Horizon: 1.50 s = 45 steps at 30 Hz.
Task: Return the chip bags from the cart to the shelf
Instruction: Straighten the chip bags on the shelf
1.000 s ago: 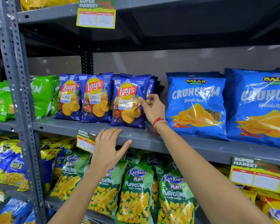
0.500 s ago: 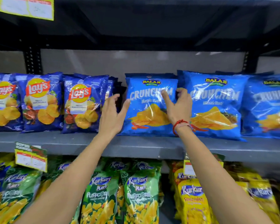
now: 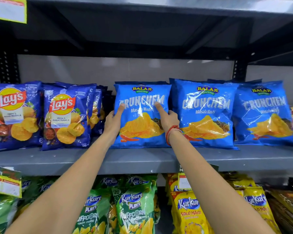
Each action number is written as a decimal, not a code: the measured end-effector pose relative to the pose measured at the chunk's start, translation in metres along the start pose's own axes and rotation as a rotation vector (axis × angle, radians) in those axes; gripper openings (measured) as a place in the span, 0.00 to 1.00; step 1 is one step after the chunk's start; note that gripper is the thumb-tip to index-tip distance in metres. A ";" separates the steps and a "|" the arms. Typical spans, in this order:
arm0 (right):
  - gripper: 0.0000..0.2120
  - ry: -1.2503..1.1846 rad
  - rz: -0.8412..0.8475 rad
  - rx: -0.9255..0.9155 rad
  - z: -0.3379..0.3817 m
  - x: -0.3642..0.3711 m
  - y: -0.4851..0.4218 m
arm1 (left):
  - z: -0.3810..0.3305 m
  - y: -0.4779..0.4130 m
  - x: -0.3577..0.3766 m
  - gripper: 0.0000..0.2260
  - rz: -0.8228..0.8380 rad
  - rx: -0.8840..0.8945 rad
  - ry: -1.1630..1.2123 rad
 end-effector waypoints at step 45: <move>0.33 0.263 -0.453 -0.379 -0.029 -0.188 0.003 | -0.016 0.075 0.195 0.31 0.119 0.263 -0.243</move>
Point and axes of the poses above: each hand's wrist, its own y-axis away from the middle knuckle, its own x-axis out of the palm, z = x × y, the point moved 1 cm from there along -y, towards the middle knuckle, and after that the axes turned 2 degrees about -y, right-handed, at the moved point
